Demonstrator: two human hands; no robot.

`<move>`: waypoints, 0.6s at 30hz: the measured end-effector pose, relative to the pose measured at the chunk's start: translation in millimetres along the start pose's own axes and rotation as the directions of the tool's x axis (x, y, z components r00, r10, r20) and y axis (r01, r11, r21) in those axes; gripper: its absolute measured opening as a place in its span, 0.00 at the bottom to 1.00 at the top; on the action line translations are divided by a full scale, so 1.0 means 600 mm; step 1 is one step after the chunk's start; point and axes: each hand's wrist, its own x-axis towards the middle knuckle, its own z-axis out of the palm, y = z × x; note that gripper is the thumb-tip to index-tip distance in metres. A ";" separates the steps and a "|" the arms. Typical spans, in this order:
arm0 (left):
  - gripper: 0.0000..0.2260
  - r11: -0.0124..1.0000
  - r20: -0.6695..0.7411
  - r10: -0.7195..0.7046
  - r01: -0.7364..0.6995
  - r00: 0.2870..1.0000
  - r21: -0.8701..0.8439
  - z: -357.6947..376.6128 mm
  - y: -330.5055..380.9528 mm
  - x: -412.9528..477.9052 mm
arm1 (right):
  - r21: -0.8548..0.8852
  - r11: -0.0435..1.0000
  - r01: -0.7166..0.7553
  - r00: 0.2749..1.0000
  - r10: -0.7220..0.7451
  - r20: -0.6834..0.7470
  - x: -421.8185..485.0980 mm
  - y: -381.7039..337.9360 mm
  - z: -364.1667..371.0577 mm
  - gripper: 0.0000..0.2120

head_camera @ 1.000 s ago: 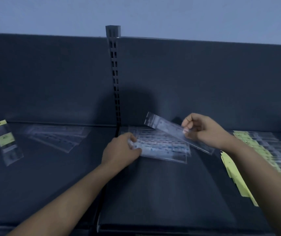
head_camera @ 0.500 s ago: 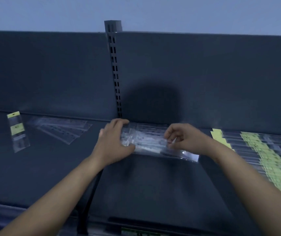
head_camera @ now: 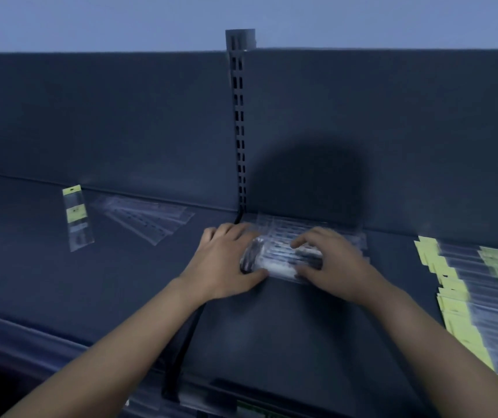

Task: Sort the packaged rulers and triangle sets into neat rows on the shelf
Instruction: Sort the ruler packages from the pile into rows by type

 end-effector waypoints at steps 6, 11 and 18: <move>0.35 0.996 -0.033 -0.049 0.052 0.998 0.066 -0.042 -0.086 0.006 | -0.121 0.992 0.020 1.000 -0.019 0.016 0.070 -0.081 0.007 0.21; 0.32 0.984 -0.020 -0.053 0.056 0.998 0.168 -0.074 -0.244 -0.003 | -0.102 0.994 0.032 0.999 -0.034 -0.022 0.162 -0.180 0.083 0.18; 0.25 0.984 0.137 -0.051 0.026 0.989 0.178 -0.098 -0.482 -0.008 | -0.104 0.990 -0.096 0.994 0.101 0.040 0.310 -0.300 0.216 0.20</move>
